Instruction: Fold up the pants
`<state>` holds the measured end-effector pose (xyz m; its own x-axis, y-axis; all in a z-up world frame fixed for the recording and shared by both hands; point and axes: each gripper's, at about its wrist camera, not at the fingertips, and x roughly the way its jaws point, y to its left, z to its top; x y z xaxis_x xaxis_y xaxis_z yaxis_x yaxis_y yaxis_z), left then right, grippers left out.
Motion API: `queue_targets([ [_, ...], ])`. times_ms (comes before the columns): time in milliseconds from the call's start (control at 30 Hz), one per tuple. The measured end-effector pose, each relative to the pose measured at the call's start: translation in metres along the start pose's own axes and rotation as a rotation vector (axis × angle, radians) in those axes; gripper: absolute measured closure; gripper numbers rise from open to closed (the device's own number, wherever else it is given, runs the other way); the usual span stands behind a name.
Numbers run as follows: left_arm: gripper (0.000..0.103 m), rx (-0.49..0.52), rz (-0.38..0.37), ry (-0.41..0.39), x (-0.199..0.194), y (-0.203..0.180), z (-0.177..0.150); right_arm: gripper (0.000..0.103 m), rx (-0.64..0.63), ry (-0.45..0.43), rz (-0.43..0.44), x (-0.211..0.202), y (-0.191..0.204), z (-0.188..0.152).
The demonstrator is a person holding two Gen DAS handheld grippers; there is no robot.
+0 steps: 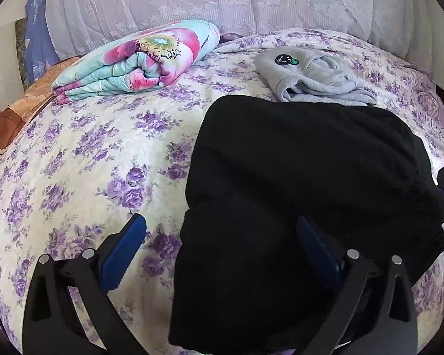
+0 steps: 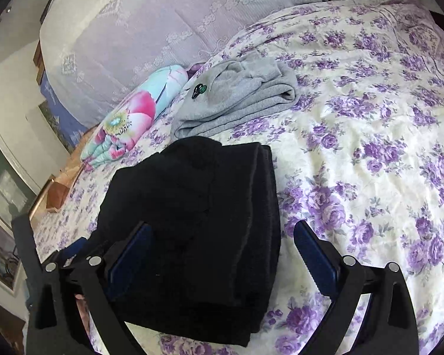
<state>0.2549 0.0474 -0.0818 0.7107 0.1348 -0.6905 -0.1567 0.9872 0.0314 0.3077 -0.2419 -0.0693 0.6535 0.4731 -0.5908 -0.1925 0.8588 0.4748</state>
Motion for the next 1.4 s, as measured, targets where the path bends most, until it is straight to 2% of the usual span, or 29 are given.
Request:
queue_targets([
  [133, 0.004, 0.001, 0.008, -0.011, -0.004, 0.0, -0.001, 0.006, 0.085, 0.045, 0.029, 0.001, -0.015, -0.002],
  [233, 0.004, 0.005, 0.009, -0.017, -0.008, -0.001, -0.001, 0.006, 0.086, 0.065, 0.041, 0.006, -0.014, -0.004],
  [333, 0.005, 0.004, -0.021, -0.014, -0.011, -0.002, -0.003, 0.006, 0.077, 0.08, 0.051, 0.009, -0.011, -0.004],
  [467, 0.005, -0.057, -0.178, 0.041, -0.006, 0.009, -0.002, 0.006, 0.102, 0.107, 0.082, 0.015, -0.014, 0.001],
  [600, 0.004, -0.21, -0.381, 0.178, 0.026, 0.034, -0.003, 0.004, 0.156, 0.145, 0.12, 0.028, -0.022, 0.008],
  [667, 0.005, -0.221, -0.399, 0.184, 0.031, 0.034, 0.001, 0.004, 0.138, 0.142, 0.124, 0.036, -0.019, 0.01],
  [733, 0.006, -0.195, -0.402, 0.194, 0.031, 0.023, 0.002, 0.01, 0.1, 0.146, 0.116, 0.042, -0.012, 0.011],
  [767, 0.012, -0.175, -0.4, 0.19, 0.029, 0.017, 0.001, 0.03, 0.077, 0.153, 0.109, 0.044, -0.007, 0.01],
  [800, 0.018, -0.152, -0.38, 0.176, 0.025, 0.012, 0.001, 0.042, 0.067, 0.144, 0.097, 0.042, -0.007, 0.009],
  [867, 0.046, -0.122, -0.362, 0.144, 0.016, 0.006, 0.004, 0.06, 0.077, 0.141, 0.146, 0.038, -0.008, 0.007],
  [933, 0.072, -0.103, -0.344, 0.11, 0.007, 0.005, 0.012, 0.067, 0.074, 0.113, 0.169, 0.03, -0.006, 0.011],
  [967, 0.077, -0.097, -0.339, 0.09, 0.002, 0.004, 0.017, 0.07, 0.044, 0.094, 0.168, 0.025, 0.0, 0.015],
  [1033, 0.081, -0.055, -0.326, 0.036, -0.011, -0.005, 0.031, 0.071, -0.043, 0.062, 0.149, 0.015, 0.016, 0.024],
  [1167, 0.082, 0.008, -0.328, -0.052, -0.026, -0.022, 0.07, 0.073, -0.127, -0.008, 0.128, -0.008, 0.032, 0.056],
  [1300, 0.082, 0.052, -0.316, -0.156, -0.032, -0.041, 0.132, 0.073, -0.135, -0.109, 0.107, -0.021, 0.029, 0.12],
  [1400, 0.082, 0.086, -0.276, -0.227, -0.023, -0.062, 0.187, 0.073, -0.139, -0.172, 0.083, -0.013, 0.027, 0.174],
])
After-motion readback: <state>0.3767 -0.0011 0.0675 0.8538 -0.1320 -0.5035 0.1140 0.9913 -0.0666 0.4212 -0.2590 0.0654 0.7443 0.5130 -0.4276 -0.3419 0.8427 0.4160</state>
